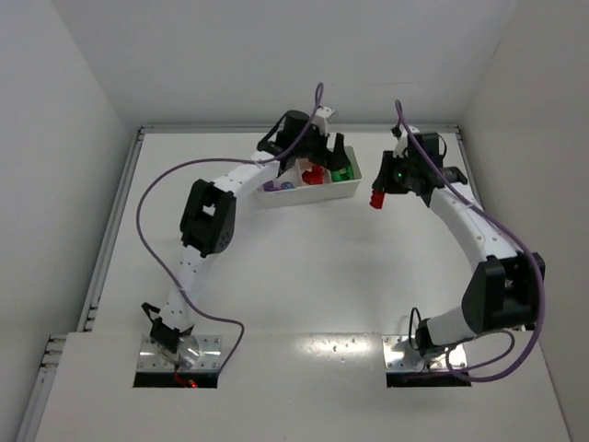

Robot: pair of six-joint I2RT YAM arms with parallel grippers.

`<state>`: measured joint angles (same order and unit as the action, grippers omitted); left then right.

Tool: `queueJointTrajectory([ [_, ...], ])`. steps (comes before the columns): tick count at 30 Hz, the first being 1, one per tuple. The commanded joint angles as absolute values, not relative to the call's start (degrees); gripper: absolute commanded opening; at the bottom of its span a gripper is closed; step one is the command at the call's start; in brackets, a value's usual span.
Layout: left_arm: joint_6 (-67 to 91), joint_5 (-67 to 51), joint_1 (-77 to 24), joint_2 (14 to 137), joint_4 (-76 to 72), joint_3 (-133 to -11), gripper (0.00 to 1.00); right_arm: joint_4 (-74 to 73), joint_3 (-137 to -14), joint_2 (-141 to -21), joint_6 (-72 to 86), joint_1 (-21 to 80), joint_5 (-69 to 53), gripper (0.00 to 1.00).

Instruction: Sort the legos into containers by color

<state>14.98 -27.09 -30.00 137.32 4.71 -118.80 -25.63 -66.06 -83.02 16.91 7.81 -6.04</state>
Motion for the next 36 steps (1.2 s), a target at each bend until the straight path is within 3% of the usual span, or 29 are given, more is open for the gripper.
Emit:
queueJointTrajectory([
  [1,16.79,-25.75,-24.54,122.45,1.14,-118.49,1.00,-19.96,-72.23,-88.31,19.94,8.88,-13.79,0.00],
  [11,23.20,-30.14,-7.49,100.74,4.66,-97.69,1.00,-12.06,-85.51,-101.94,26.19,13.88,-18.98,0.00],
  [17,21.10,-36.83,-4.39,93.79,3.34,-84.58,1.00,-10.81,-93.94,-113.72,25.66,18.01,-17.05,0.00],
  [29,18.73,-34.01,-3.34,91.93,5.71,-80.77,1.00,-8.80,-102.83,-124.01,19.52,21.18,-4.57,0.04],
  [30,18.72,-34.01,-3.34,91.93,5.71,-80.16,1.00,-8.79,-103.35,-124.62,18.90,21.18,-3.87,0.06],
  [33,18.20,-33.31,-3.34,91.93,6.24,-79.63,1.00,-8.26,-103.36,-124.63,17.31,22.23,-3.34,0.35],
  [34,18.19,-32.53,-3.34,91.93,6.24,-79.63,1.00,-8.26,-103.36,-124.63,16.62,22.24,-3.86,0.51],
  [36,18.19,-31.64,-3.34,91.93,6.94,-79.63,1.00,-8.26,-102.66,-124.11,15.91,22.76,-3.87,0.62],
])
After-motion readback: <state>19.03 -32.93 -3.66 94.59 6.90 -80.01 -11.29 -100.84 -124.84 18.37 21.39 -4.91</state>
